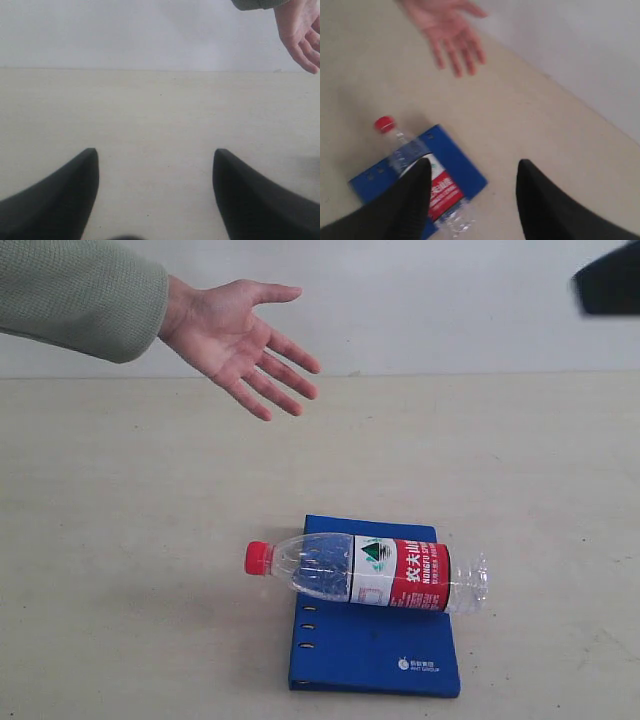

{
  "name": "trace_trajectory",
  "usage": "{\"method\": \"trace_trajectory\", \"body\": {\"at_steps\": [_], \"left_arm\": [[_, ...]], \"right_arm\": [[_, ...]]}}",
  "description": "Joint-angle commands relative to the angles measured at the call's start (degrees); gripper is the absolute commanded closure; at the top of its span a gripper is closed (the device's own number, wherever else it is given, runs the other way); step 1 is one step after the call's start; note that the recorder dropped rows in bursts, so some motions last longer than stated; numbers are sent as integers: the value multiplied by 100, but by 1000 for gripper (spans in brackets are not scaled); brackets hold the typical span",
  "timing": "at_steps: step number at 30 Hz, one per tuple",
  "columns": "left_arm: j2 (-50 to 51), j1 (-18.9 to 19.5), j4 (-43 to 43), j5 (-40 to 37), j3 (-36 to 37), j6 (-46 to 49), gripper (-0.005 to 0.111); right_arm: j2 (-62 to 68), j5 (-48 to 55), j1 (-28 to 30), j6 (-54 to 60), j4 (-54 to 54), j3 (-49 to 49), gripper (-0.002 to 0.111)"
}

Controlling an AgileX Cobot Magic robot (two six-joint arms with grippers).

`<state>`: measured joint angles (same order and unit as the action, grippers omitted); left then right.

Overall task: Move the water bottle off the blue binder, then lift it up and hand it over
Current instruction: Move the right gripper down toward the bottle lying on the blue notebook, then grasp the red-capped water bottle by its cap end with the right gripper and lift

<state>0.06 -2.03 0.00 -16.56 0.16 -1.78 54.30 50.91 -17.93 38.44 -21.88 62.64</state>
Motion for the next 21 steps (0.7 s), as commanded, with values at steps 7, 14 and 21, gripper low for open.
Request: {"method": "trace_trajectory", "body": {"at_steps": [7,14,21], "left_arm": [[-6,14,0,24,-16,19,45],[-6,14,0,24,-16,19,45],[-6,14,0,24,-16,19,45]], "right_arm": [[2279,-373,-2018,439,299,91,52],[4008,-655,-2839,-1764,2783,582,30],[5212,-642,-3006,-2015,3130,1641,30]]}}
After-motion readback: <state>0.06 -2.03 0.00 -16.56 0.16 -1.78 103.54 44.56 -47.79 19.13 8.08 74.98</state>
